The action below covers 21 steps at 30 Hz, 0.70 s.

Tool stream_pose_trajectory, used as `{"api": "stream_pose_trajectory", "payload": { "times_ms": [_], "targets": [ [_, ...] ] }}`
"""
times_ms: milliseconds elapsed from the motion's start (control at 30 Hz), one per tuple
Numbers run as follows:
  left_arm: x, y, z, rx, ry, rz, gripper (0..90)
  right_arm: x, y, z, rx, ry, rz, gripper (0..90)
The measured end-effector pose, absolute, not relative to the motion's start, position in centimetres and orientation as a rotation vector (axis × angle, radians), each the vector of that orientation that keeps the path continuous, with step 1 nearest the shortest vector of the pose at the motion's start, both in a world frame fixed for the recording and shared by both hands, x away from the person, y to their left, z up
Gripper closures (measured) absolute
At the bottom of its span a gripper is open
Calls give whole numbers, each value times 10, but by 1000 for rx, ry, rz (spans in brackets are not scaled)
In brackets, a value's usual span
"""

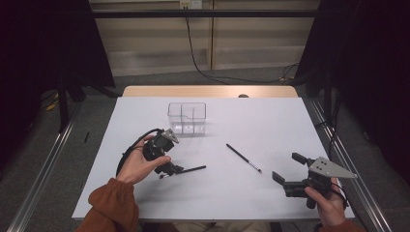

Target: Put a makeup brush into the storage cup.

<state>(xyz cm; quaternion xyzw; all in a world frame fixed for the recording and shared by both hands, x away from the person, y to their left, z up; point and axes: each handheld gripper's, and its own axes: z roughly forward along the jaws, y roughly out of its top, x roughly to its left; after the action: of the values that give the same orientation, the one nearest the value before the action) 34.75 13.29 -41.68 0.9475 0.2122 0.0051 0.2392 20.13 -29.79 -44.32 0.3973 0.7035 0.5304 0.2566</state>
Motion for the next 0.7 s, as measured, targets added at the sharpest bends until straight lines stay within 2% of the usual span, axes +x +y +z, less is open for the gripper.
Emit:
{"api": "stream_pose_trajectory", "payload": {
  "times_ms": [100,267,367,467,700],
  "targets": [
    [350,126,-421,2658,545,-62,64,201,-298,-443,1075,1914,1440,3],
    [349,118,-428,2755,525,-81,69,201,-298,-443,1073,1915,1439,3],
    [349,115,-433,2793,529,-61,67,201,-298,-443,1075,1914,1440,4],
    [346,111,-437,2855,475,22,67,201,-298,-443,1074,1916,1440,3],
    [346,110,-442,2915,425,2,103,201,-297,-443,1072,1918,1438,4]
  ]
}}
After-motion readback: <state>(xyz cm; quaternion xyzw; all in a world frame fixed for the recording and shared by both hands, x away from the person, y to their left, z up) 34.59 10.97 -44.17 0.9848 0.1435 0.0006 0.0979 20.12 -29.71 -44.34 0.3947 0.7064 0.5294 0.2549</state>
